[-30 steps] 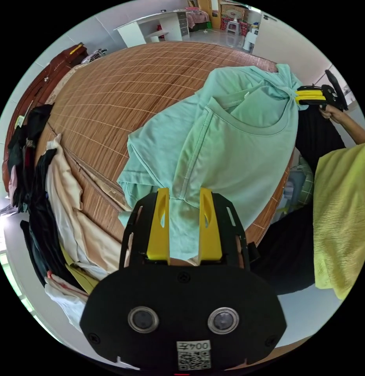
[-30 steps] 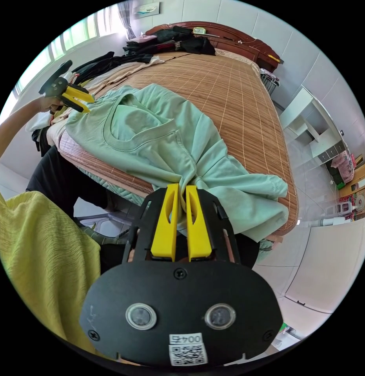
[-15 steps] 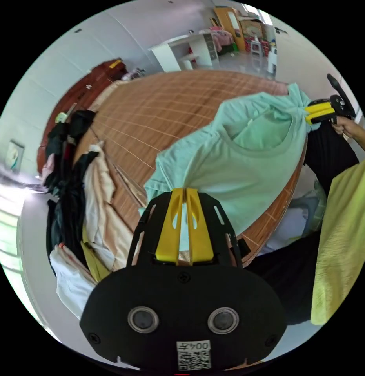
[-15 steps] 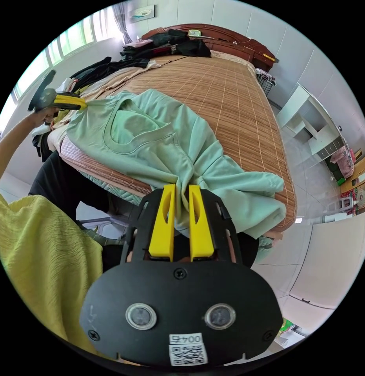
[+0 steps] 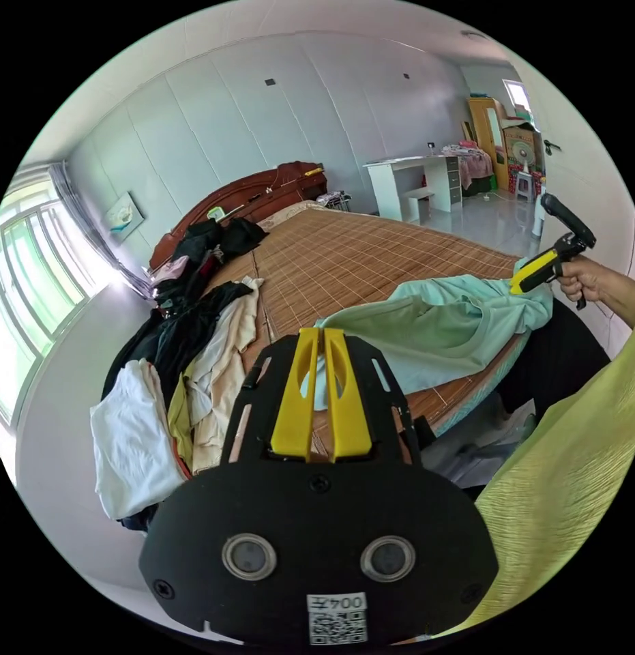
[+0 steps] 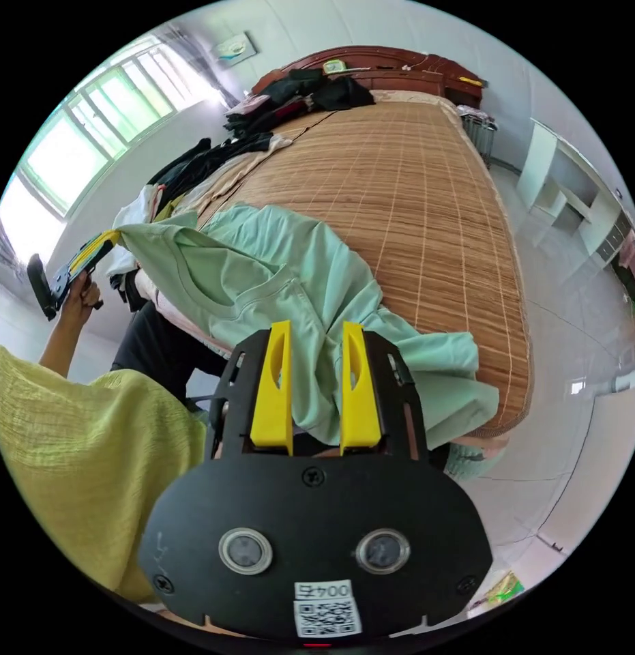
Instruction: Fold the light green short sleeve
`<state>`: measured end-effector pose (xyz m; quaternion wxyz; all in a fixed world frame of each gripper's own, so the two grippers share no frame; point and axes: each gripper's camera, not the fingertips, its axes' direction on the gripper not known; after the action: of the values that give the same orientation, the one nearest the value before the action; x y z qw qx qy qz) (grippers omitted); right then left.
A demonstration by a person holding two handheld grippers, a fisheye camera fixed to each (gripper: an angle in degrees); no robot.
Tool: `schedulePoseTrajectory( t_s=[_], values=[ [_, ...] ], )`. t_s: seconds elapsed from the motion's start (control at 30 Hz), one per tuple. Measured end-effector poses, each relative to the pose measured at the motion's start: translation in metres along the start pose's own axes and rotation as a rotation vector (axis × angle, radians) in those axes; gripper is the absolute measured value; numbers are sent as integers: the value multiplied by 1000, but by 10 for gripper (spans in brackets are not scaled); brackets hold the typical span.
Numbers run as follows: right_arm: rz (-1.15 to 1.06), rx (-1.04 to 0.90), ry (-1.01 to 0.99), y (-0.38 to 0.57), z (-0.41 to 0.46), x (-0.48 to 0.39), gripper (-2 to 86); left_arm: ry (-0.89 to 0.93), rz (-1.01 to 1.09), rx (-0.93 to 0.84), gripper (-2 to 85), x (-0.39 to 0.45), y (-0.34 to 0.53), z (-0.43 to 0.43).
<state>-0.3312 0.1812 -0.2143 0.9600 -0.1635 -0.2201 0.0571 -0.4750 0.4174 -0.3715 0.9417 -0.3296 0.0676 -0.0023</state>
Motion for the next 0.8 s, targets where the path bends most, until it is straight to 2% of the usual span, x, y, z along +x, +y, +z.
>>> schedulePoseTrajectory(
  t_s=[0.1,0.2,0.3,0.43,0.63,0.8],
  values=[
    [-77,-28,7,5,13,12,96,-32,-2,25,14,7,16,-15],
    [-119,-93,-71,13,30,35,82,-14,-29,25,14,11,32,-20],
    [-102,-164,-159,29,50,62,90,-15,-35,15,15,24,55,-23],
    [-61,-135,-218,63,53,88,85,-10,-52,7,14,38,79,-25],
    [-110,-185,-162,124,65,79,57,29,-112,-18,14,55,119,-20],
    [-36,-139,-163,175,69,81,20,58,-185,-29,13,69,149,-14]
  ],
)
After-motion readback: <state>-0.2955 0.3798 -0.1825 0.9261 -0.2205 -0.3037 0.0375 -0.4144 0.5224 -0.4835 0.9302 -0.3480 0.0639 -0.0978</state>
